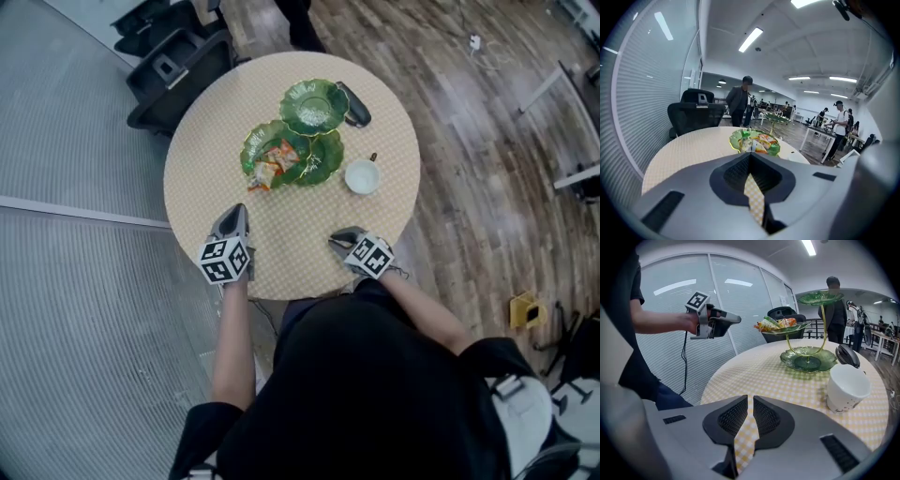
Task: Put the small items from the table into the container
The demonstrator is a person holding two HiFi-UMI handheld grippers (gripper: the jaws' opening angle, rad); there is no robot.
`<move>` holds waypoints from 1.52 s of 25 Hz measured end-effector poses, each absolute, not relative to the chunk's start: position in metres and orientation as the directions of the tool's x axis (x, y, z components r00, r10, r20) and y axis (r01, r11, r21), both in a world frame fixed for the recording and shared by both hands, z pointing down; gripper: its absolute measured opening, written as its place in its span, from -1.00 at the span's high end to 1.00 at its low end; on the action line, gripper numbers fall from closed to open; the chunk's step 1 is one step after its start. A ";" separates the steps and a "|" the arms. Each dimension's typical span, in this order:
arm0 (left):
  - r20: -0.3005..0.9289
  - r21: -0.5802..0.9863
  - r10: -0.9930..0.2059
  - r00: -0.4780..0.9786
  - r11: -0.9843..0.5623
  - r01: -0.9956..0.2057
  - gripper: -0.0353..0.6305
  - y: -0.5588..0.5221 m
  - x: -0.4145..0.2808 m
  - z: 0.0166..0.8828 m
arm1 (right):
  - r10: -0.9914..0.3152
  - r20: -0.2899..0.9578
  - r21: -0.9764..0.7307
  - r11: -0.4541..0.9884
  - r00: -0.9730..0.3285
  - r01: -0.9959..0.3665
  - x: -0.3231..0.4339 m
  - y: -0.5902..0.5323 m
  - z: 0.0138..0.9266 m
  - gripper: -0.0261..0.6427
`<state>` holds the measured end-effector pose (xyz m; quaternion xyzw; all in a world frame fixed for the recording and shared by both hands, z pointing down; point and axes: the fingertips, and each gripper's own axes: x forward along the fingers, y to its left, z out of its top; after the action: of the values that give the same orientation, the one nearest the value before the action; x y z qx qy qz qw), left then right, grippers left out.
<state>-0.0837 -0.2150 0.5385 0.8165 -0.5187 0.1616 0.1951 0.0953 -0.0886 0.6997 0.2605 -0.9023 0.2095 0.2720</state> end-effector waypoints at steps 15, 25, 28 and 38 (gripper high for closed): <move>0.595 0.208 -0.676 0.435 -0.393 -0.896 0.88 -0.114 -0.068 0.608 | -0.320 0.597 -0.220 0.816 -0.736 -0.534 0.084 -0.096 0.680 0.80; 0.587 0.228 -0.685 0.431 -0.371 -0.900 0.88 -0.106 -0.078 0.606 | -0.298 0.613 -0.201 0.837 -0.732 -0.509 0.078 -0.094 0.675 0.81; 0.581 0.228 -0.687 0.436 -0.377 -0.898 0.88 -0.107 -0.077 0.604 | -0.304 0.615 -0.196 0.834 -0.727 -0.515 0.080 -0.093 0.674 0.81; 0.576 0.232 -0.675 0.461 -0.406 -0.884 0.88 -0.109 -0.066 0.606 | -0.329 0.620 -0.190 0.818 -0.712 -0.543 0.089 -0.093 0.676 0.81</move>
<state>-0.0661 -0.1086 0.6061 0.8142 -0.4788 0.2005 0.2601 0.0887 -0.0932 0.6761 0.2405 -0.9071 0.1824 0.2932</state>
